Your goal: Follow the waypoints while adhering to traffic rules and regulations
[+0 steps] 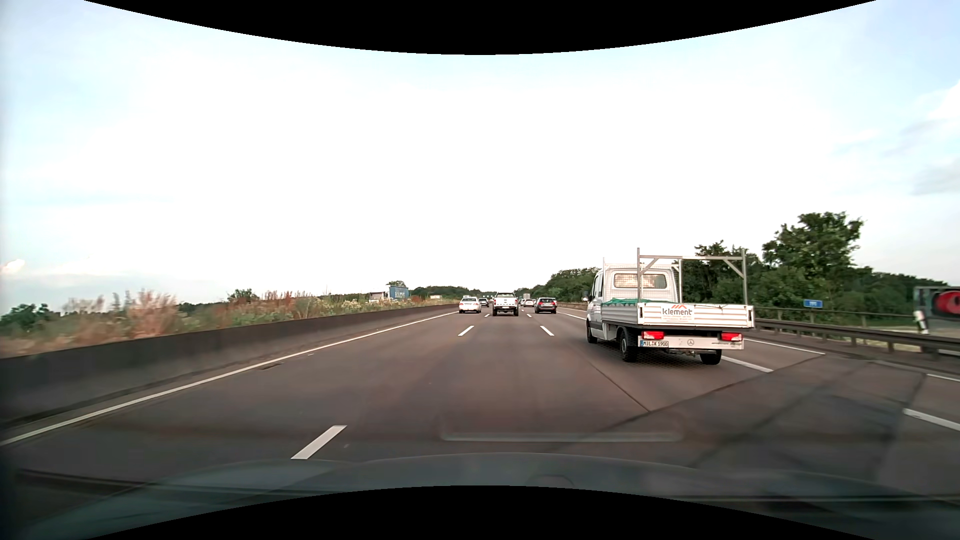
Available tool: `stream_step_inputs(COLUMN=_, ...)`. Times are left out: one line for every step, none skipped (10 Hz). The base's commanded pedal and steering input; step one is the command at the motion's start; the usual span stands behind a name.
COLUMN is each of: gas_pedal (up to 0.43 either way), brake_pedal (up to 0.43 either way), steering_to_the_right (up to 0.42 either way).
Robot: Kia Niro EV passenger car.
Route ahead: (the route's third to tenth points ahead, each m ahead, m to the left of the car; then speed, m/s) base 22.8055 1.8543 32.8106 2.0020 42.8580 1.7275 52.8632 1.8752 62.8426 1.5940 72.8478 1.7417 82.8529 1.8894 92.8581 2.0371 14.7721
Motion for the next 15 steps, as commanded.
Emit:
stream_step_inputs(gas_pedal=0.11, brake_pedal=0.0, steering_to_the_right=-0.004)
stream_step_inputs(gas_pedal=0.11, brake_pedal=0.0, steering_to_the_right=-0.004)
stream_step_inputs(gas_pedal=0.118, brake_pedal=0.0, steering_to_the_right=-0.004)
stream_step_inputs(gas_pedal=0.13, brake_pedal=0.0, steering_to_the_right=-0.004)
stream_step_inputs(gas_pedal=0.13, brake_pedal=0.0, steering_to_the_right=-0.004)
stream_step_inputs(gas_pedal=0.138, brake_pedal=0.0, steering_to_the_right=-0.003)
stream_step_inputs(gas_pedal=0.15, brake_pedal=0.0, steering_to_the_right=-0.003)
stream_step_inputs(gas_pedal=0.157, brake_pedal=0.0, steering_to_the_right=-0.003)
stream_step_inputs(gas_pedal=0.157, brake_pedal=0.0, steering_to_the_right=-0.004)
stream_step_inputs(gas_pedal=0.169, brake_pedal=0.0, steering_to_the_right=-0.004)
stream_step_inputs(gas_pedal=0.169, brake_pedal=0.0, steering_to_the_right=-0.004)
stream_step_inputs(gas_pedal=0.177, brake_pedal=0.0, steering_to_the_right=-0.003)
stream_step_inputs(gas_pedal=0.177, brake_pedal=0.0, steering_to_the_right=-0.003)
stream_step_inputs(gas_pedal=0.177, brake_pedal=0.0, steering_to_the_right=-0.003)
stream_step_inputs(gas_pedal=0.177, brake_pedal=0.0, steering_to_the_right=-0.003)
